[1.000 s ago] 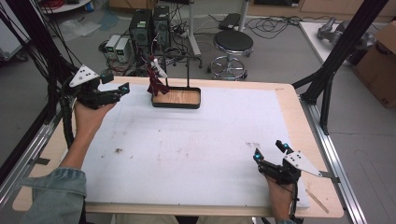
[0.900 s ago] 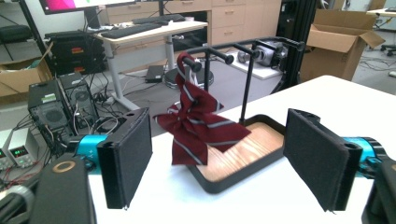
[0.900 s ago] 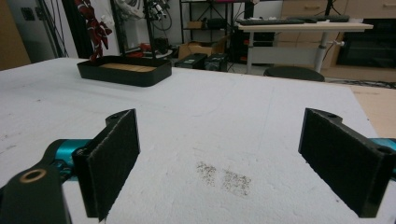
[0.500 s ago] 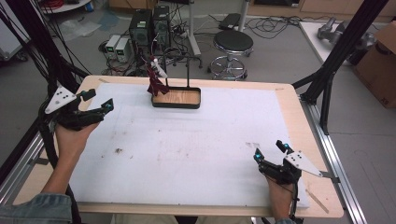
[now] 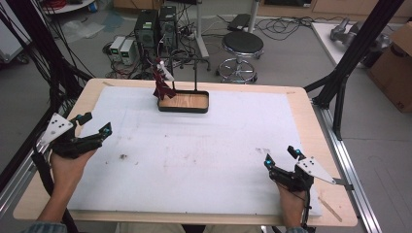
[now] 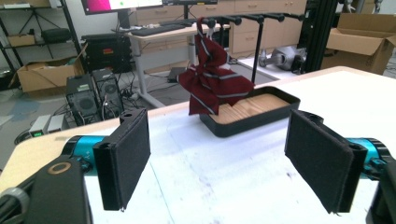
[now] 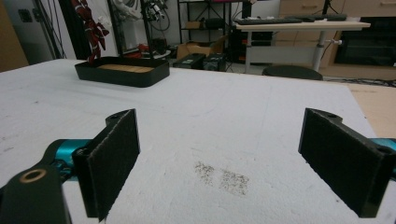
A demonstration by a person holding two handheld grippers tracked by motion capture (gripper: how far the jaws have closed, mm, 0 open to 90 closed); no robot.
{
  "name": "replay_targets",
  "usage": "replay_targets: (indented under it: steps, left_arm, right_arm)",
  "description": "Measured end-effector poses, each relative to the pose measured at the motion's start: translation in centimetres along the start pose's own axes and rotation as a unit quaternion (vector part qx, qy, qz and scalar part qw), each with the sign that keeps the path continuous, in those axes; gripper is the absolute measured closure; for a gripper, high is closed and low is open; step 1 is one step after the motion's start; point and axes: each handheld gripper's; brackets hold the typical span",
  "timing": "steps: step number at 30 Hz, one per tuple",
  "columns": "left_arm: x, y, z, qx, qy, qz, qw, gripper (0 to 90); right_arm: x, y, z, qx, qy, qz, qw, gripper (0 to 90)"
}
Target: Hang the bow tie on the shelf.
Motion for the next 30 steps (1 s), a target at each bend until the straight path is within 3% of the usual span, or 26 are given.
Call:
replay_targets:
  steps: [12, 21, 30]
  left_arm:
    - [1.4, -1.5, -3.5, -0.016, -0.008, 0.034, 0.9993, 21.8]
    - [2.3, -1.9, -5.8, -0.036, -0.005, 0.048, 0.9982, 21.7]
    - [2.3, -1.9, -7.4, -0.054, -0.016, 0.054, 0.9969, 21.3]
  right_arm:
    - [0.0, 0.0, 0.0, 0.0, 0.0, 0.0, 1.0, 11.5]
    - [0.0, 0.0, 0.0, 0.001, -0.001, -0.001, 1.0, 11.6]
    - [0.0, 0.0, 0.0, 0.0, -0.001, 0.0, 1.0, 11.5]
Point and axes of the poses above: each handheld gripper's, and its own axes: y roughly forward along the jaws, z roughly out of its top, x roughly to its right, and after that the axes turned 9 degrees about -z, right-handed
